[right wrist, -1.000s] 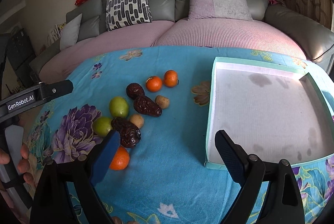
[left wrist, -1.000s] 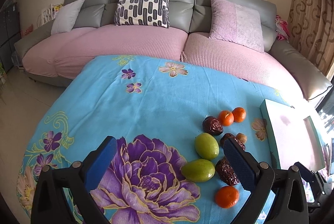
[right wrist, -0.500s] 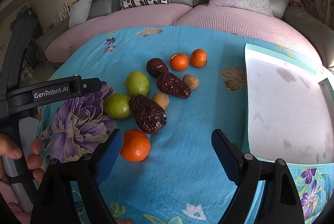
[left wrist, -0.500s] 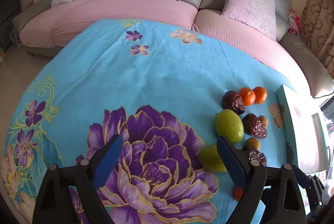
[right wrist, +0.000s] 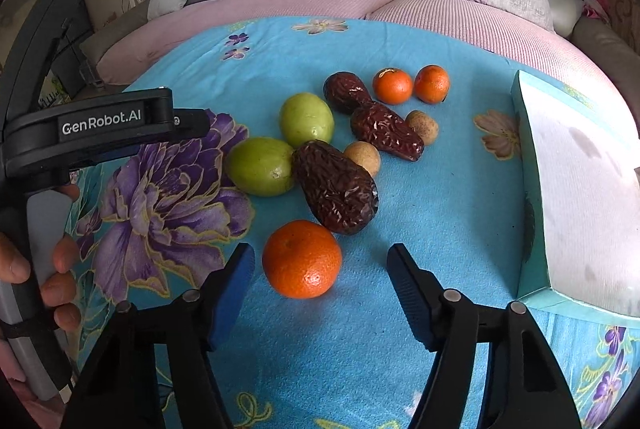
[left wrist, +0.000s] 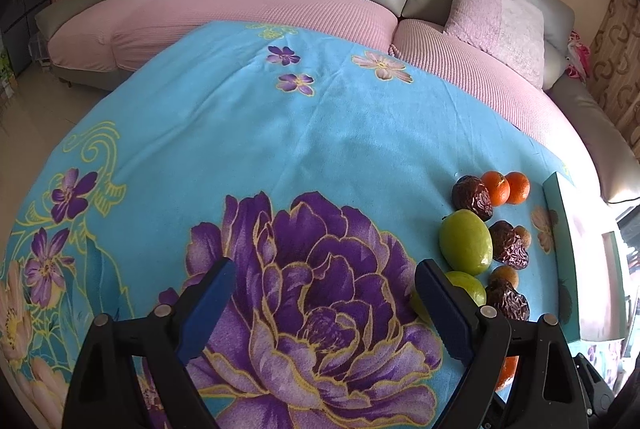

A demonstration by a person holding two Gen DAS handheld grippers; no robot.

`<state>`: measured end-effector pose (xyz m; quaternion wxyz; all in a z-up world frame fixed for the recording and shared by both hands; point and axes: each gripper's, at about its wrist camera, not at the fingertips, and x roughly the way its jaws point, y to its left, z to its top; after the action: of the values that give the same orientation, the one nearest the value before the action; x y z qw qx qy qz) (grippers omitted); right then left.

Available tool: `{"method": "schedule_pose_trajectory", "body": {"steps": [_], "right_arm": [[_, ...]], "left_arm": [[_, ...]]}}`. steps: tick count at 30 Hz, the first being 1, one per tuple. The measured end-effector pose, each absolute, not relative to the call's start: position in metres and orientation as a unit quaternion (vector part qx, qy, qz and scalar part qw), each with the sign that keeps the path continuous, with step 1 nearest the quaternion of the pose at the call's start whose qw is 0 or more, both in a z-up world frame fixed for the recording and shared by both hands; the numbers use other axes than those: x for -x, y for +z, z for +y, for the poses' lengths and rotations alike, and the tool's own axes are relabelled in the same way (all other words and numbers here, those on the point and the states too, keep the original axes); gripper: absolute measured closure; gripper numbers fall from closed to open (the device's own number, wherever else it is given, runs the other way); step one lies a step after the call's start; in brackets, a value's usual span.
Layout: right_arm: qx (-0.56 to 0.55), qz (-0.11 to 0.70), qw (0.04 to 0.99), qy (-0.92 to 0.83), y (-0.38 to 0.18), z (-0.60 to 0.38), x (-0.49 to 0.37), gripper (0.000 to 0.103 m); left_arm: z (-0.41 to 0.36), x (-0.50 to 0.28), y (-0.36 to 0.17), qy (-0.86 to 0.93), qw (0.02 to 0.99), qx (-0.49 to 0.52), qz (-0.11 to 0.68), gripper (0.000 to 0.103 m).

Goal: Organize fruits
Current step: 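Grasp the tangerine with the right gripper while the left gripper approaches the green fruit, then close the left gripper on the large green fruit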

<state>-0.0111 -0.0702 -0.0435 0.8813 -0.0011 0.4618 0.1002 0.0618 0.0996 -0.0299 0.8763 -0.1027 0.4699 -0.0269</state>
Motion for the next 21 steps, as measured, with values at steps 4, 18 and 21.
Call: {"method": "schedule_pose_trajectory", "body": {"steps": [4, 18, 21], "right_arm": [[0.003, 0.466, 0.878, 0.105, -0.045, -0.07, 0.011, 0.048], [-0.019, 0.441, 0.891, 0.102, -0.025, -0.088, 0.019, 0.063], [-0.029, 0.44, 0.894, 0.082, -0.024, -0.101, 0.017, 0.063]], "left_arm": [[0.096, -0.061, -0.027, -0.033, 0.878, 0.1, 0.467, 0.011], [0.077, -0.057, -0.02, -0.069, 0.877, 0.101, 0.465, 0.011], [0.062, -0.056, -0.022, -0.086, 0.875, 0.086, 0.469, 0.011]]}}
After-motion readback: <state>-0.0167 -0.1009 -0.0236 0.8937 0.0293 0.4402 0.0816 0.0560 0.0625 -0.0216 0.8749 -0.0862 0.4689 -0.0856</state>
